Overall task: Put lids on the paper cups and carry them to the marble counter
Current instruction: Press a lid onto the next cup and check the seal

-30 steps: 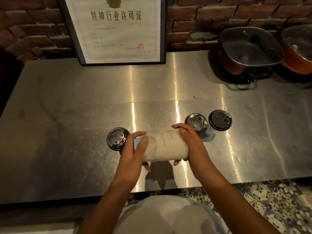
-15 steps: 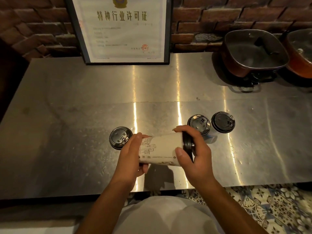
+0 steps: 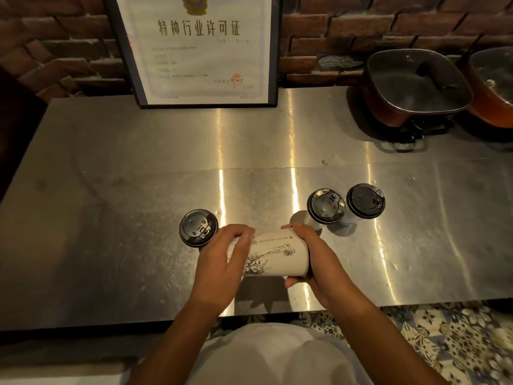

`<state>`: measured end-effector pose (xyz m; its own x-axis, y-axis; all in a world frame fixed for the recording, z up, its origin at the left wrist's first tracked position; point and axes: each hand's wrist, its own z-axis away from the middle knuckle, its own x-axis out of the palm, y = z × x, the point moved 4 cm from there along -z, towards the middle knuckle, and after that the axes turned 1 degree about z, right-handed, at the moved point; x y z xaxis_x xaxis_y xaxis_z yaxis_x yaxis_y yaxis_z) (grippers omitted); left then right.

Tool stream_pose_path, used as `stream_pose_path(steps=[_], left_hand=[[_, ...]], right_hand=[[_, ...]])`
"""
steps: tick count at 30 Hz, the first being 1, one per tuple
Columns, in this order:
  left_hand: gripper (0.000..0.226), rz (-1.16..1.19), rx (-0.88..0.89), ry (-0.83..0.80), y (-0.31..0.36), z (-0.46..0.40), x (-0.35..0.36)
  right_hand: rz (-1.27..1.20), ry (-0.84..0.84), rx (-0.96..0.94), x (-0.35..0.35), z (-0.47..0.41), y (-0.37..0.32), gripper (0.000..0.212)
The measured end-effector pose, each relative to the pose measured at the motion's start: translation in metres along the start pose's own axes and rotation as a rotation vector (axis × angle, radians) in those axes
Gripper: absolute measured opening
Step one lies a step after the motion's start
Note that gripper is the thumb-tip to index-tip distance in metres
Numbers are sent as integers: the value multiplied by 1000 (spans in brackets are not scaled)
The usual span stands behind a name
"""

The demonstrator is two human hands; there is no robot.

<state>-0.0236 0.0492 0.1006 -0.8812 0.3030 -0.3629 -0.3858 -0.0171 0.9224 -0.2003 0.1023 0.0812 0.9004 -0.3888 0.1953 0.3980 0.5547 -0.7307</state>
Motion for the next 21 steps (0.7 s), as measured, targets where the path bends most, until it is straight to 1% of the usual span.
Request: stream_pose_path(steps=[1, 2, 3, 5, 6, 7, 9, 11, 12, 14, 15, 16, 19, 21], left_hand=[[28, -17, -7, 25, -1, 0, 1], [28, 13, -52, 38, 0, -1, 2], [29, 90, -134, 40, 0, -3, 4], [34, 283, -323, -6, -1, -9, 5], [35, 367, -402, -48, -4, -11, 5], [37, 422, -469, -86, -7, -13, 5], [43, 472, -541, -123, -13, -13, 5], [45, 494, -545, -108, -15, -11, 6], [40, 487, -516, -70, -14, -9, 6], [24, 383, -427, 60, -11, -7, 4], [20, 318, -379, 116, -8, -5, 4], [23, 275, -335, 137, -7, -3, 5], [38, 153, -245, 64, -5, 4, 14], [40, 43, -169, -12, -4, 6, 19]], right_hand=[[29, 28, -63, 0, 1, -2, 29], [59, 60, -155, 0, 2, -5, 27], [99, 86, -279, -1, 5, -9, 29], [281, 101, -578, -1, 16, -17, 41], [393, 96, -694, 0, 21, -20, 46], [477, 91, -756, 1, 22, -22, 49], [514, 64, -730, 3, 20, -23, 52], [477, 31, -645, 4, 15, -23, 52], [459, 35, -610, 4, 12, -23, 51], [401, 72, -554, 3, 10, -22, 52], [372, 96, -529, 2, 9, -22, 53], [364, 129, -512, 1, 8, -21, 54], [483, 233, -500, 4, 8, -14, 56], [486, 222, -477, 7, 8, -11, 59]])
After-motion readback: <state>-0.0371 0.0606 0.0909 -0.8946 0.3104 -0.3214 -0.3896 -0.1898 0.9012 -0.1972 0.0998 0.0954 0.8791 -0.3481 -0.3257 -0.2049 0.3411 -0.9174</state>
